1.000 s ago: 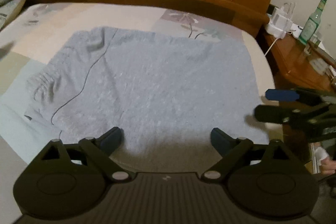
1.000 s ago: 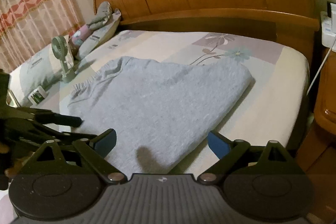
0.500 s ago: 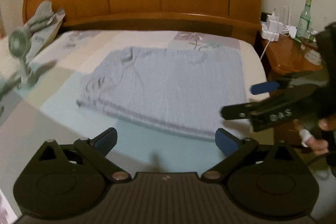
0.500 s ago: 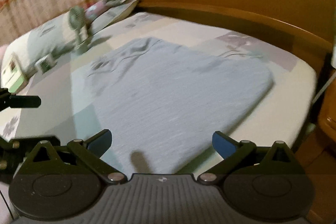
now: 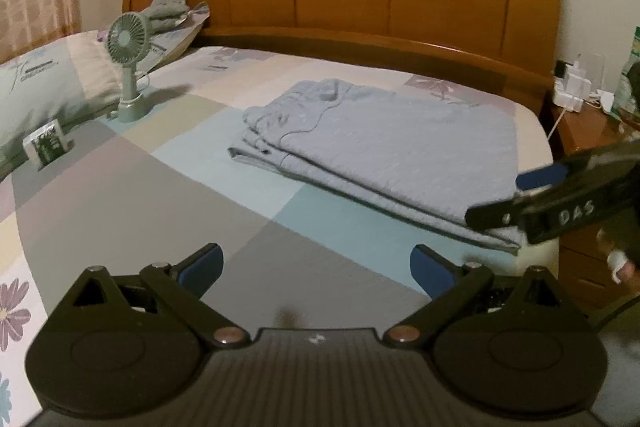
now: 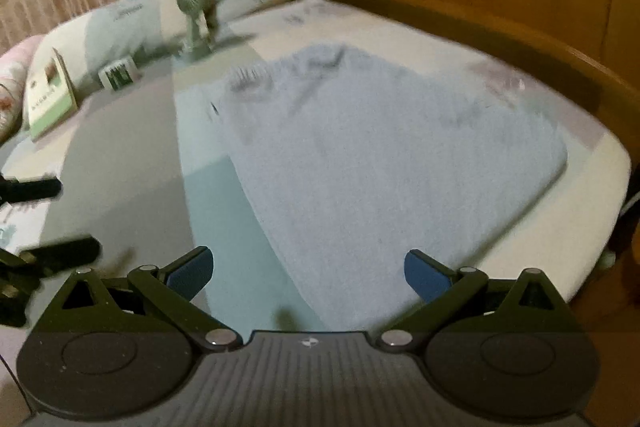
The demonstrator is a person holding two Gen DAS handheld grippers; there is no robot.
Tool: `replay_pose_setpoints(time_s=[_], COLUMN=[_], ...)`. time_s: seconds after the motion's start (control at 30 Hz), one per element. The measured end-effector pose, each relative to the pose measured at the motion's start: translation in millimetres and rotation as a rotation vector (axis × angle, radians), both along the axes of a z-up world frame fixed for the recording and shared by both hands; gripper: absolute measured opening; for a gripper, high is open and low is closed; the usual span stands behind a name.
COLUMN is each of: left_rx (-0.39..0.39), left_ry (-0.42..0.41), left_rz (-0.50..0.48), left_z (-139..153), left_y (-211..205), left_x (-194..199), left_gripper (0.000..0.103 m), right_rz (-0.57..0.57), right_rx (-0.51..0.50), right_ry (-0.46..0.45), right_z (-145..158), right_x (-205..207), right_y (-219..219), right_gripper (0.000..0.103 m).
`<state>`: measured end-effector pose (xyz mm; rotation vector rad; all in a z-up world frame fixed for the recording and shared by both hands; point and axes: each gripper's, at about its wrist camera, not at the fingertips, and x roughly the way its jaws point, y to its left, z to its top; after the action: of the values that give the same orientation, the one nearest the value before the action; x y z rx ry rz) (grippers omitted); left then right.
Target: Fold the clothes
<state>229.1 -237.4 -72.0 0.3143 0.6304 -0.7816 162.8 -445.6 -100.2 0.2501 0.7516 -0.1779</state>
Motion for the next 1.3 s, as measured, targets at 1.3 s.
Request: replay_pose_setpoints(time_s=[1.3], left_rx=[-0.009], left_ry=[0.030], left_rz=[0.020], left_z=[51], left_y=[29], left_x=[-64], left_gripper=[0.100], right_rz=[-0.212], right_rx=[-0.009], right_ry=[0.152], right_z=[35], right_x=[-77], right_y=[44], right_gripper=[0.103])
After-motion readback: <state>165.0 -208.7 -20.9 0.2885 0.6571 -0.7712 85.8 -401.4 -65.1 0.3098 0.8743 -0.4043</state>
